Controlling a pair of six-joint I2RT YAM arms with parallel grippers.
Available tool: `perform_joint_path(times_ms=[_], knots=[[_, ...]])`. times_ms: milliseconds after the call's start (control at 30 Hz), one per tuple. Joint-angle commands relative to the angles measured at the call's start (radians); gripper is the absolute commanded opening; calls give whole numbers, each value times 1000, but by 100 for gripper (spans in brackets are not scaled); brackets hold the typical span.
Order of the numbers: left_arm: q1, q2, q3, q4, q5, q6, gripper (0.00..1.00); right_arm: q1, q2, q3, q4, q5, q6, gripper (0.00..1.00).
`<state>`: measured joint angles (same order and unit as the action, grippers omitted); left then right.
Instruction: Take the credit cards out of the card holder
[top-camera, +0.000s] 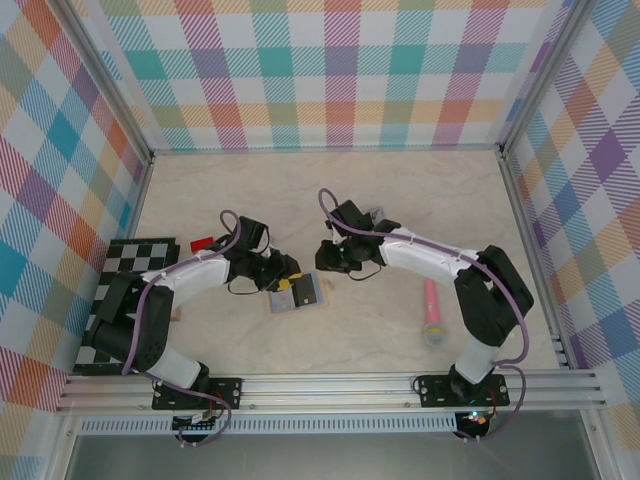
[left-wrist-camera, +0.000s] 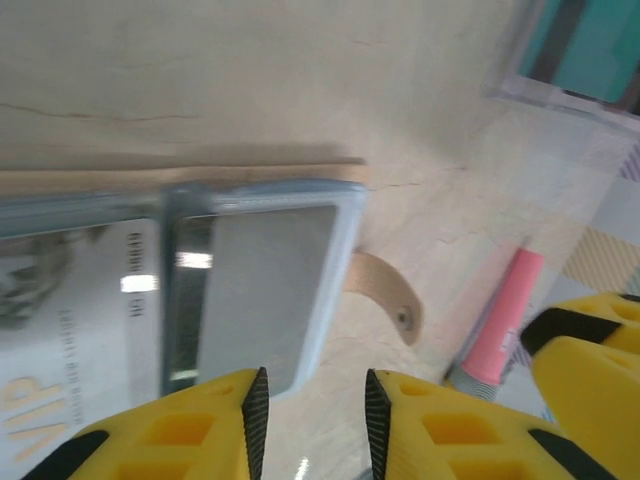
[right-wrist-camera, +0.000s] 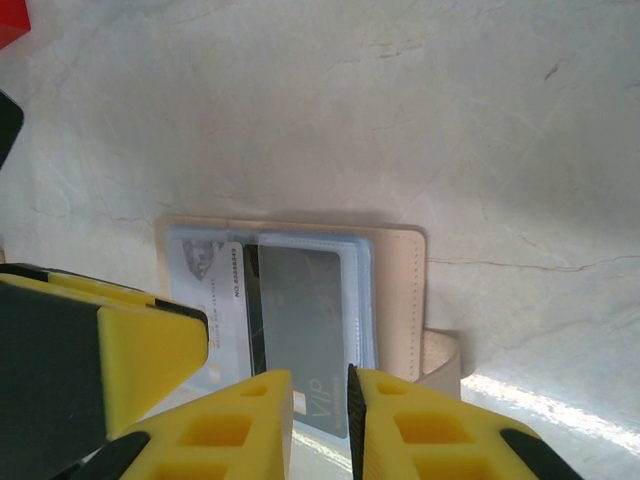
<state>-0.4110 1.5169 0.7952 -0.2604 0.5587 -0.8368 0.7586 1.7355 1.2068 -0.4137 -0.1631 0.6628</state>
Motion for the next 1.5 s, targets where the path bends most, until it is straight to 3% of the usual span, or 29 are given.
perform_joint_path(times_ms=[0,200,567,1033,1467], knots=[[-3,-22,-15,-82,-83,17,30,14,57,65,-45,-46,-36,20],[3,1,-67,50,-25,-55,28,54,153,169,-160,4,-72,15],[6,45,-63,61,-28,-60,27,60,274,265,-261,8,-73,17],[11,78,-79,54,-39,-24,30,59,332,265,-271,1,-45,18],[11,86,-78,89,9,42,23,59,366,277,-271,-44,-55,18]])
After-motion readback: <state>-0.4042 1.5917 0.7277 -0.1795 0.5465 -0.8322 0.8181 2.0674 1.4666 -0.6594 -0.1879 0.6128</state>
